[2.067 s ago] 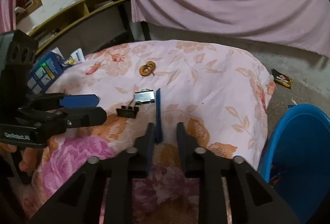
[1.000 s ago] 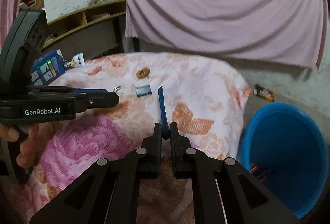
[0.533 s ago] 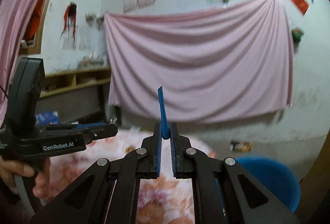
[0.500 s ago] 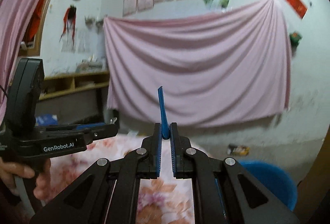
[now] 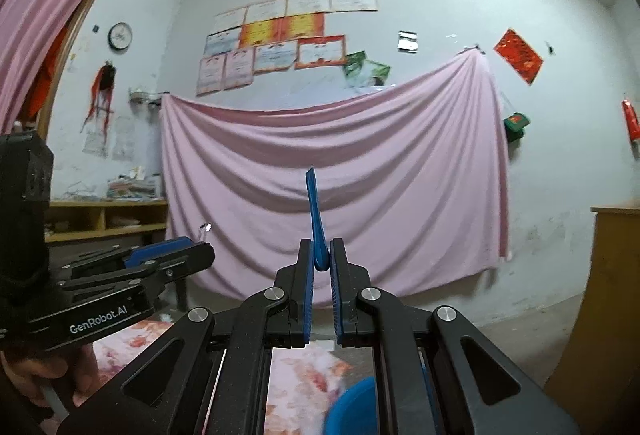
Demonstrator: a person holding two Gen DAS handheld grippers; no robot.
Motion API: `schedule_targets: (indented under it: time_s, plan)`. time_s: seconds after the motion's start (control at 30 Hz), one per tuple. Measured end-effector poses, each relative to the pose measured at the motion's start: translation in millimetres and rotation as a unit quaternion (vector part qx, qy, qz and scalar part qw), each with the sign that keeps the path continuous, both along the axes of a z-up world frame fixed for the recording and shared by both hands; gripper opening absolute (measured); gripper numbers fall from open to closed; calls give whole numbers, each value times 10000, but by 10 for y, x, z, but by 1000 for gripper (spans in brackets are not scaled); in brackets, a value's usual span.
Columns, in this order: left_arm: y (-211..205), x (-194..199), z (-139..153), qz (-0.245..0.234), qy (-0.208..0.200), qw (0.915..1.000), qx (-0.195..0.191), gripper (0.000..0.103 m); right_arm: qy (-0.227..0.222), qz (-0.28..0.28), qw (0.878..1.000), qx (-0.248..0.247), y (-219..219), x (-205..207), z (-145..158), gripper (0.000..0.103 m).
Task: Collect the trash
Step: 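Carry the binder clip and blue stick over the blue bucket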
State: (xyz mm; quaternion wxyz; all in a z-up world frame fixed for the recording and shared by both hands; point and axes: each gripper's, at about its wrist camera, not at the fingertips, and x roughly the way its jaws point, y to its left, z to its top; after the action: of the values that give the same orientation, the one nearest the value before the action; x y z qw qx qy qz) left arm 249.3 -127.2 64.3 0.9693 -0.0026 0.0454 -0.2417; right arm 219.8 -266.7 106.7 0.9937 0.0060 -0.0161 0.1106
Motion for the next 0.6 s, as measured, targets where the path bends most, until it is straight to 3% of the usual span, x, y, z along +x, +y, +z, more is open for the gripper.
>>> schedule_targets:
  time_s: [0.4,0.6]
  plan:
    - [-613,167,-150,-456,214,9985,214,24,368,-637,9969,284,-475,38,-281,6]
    - [-871,364,-373,-560,809,9943,405,24,875,-788,9923,380,-623,190,-569,6]
